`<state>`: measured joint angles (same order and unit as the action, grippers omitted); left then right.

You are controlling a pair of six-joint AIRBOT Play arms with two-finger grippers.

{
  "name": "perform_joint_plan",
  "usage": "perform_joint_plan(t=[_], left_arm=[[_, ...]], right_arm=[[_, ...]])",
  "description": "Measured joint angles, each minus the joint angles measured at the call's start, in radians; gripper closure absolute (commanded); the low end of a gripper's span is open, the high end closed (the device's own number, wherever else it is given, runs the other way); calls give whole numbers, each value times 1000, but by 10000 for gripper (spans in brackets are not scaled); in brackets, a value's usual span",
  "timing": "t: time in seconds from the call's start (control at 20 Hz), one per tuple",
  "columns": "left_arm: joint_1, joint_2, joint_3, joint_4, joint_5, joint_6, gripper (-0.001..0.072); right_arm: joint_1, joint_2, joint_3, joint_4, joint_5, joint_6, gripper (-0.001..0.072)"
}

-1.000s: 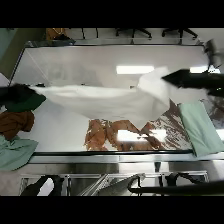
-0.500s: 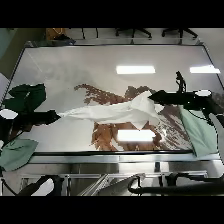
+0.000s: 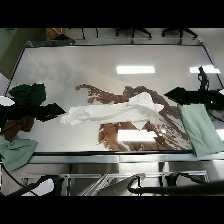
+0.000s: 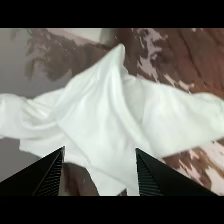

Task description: Fold the shirts.

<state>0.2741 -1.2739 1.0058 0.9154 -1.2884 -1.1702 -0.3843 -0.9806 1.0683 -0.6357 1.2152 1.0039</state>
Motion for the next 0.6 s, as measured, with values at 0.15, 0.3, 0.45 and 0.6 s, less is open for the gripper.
perform_joint_plan(t=[0.15, 0.3, 0.45, 0.6], left_arm=[[-86, 38, -83, -11, 18, -19, 19], [-248, 43, -192, -80, 157, -26, 19], [-448, -22, -240, -157, 337, -30, 19], [-590, -121, -207, -193, 485, -33, 20]], right_arm=[[-7, 68, -122, -63, 14, 26, 123], [-9, 97, -246, -83, -22, 33, 35], [-10, 76, -311, -72, -63, 8, 48], [-10, 22, -336, -8, -98, -60, 52]])
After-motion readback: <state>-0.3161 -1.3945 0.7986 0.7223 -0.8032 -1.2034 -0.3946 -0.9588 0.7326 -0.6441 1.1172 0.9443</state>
